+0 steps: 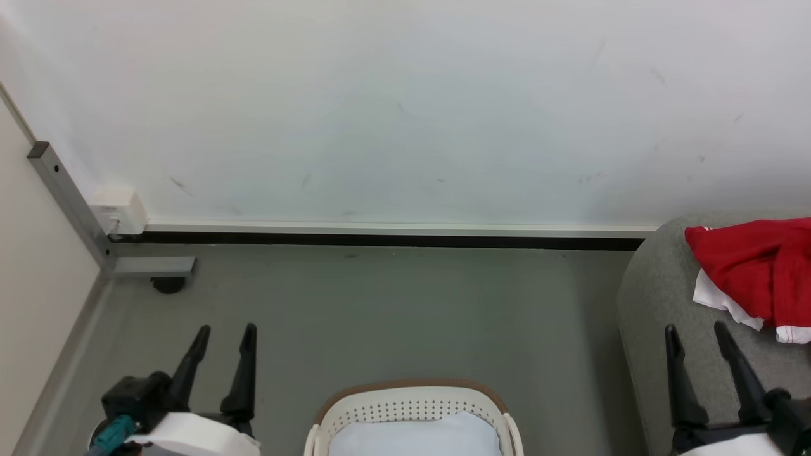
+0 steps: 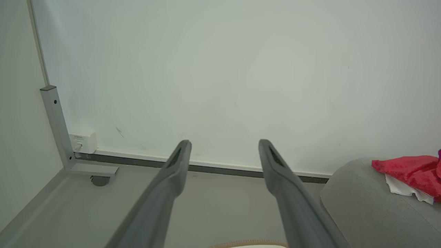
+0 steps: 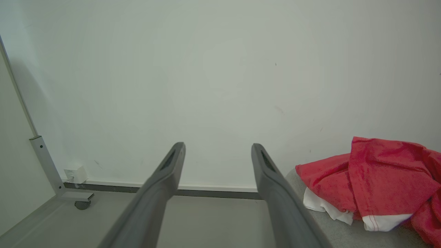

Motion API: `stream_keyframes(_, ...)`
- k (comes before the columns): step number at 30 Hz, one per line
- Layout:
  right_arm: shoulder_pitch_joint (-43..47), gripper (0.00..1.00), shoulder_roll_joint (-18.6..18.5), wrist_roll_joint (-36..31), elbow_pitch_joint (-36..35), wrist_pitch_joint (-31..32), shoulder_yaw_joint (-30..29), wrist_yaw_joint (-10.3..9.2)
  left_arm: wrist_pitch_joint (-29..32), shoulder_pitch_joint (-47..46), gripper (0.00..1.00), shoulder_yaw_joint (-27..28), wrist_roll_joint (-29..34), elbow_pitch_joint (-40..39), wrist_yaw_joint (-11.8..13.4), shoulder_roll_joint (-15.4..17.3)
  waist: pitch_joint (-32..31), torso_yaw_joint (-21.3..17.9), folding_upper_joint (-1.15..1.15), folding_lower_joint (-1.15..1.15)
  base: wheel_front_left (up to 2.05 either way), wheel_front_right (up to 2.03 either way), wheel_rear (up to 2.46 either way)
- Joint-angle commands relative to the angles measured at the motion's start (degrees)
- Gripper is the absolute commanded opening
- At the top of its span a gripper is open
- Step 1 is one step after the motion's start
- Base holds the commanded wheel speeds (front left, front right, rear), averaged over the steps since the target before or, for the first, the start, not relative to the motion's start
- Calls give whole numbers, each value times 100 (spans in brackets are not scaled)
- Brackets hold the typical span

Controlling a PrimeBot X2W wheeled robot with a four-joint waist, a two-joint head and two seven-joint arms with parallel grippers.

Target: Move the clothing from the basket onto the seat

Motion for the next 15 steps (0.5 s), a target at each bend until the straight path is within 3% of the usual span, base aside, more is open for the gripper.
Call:
stream_keyframes(1, 143, 100, 55, -4, 60, -73, -25, -13, -1, 93, 100, 49, 188, 16, -54, -55, 11, -5, 0, 1, 0, 0, 0)
stream_keyframes(15, 140, 100, 282, -89, -34, -114, 175, -13, -1, 248, 100, 499, 895, -71, -336, -421, 137, -92, 0, 1, 0, 0, 0)
